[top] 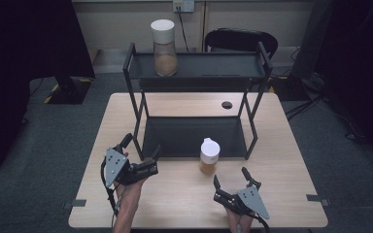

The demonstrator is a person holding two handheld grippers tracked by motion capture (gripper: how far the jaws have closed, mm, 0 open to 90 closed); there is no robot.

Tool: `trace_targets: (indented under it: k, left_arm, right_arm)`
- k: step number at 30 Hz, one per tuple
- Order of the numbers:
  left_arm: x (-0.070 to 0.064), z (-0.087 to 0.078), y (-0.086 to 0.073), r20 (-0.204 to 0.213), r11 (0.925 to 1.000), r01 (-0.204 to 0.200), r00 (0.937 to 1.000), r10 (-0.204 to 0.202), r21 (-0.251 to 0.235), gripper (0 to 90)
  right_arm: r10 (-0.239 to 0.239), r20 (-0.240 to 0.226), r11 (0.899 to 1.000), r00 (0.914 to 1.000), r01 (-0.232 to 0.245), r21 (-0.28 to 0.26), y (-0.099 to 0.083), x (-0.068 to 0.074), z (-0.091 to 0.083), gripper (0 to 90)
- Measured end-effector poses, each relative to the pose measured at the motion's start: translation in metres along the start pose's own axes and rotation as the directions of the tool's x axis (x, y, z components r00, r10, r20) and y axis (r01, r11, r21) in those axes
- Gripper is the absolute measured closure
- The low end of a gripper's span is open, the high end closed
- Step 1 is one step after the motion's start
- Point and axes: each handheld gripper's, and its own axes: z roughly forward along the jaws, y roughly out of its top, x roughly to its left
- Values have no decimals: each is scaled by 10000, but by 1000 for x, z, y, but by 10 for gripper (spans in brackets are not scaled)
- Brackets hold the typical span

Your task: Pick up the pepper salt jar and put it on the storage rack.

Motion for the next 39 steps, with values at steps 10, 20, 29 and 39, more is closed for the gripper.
trace_targets:
  k: [10,20,29,39]
  left_arm:
    - [-5,-17,-36,-323,9996,-280,9991,283,84,0]
    - [-4,-29,-69,-622,9991,103,9980,-77,423,2]
    - [-8,-29,-85,-712,9963,-354,9966,411,788,2]
    - [-17,-23,-86,-911,9874,-588,9932,727,1466,2]
  right_arm:
    - [1,10,10000,10000,-1,3,0,0,0,14]
    - [10,57,10000,10000,-10,15,0,1,0,14]
    - [9,70,10000,10000,-9,11,0,1,0,14]
    - [-5,68,10000,10000,5,1,0,1,0,14]
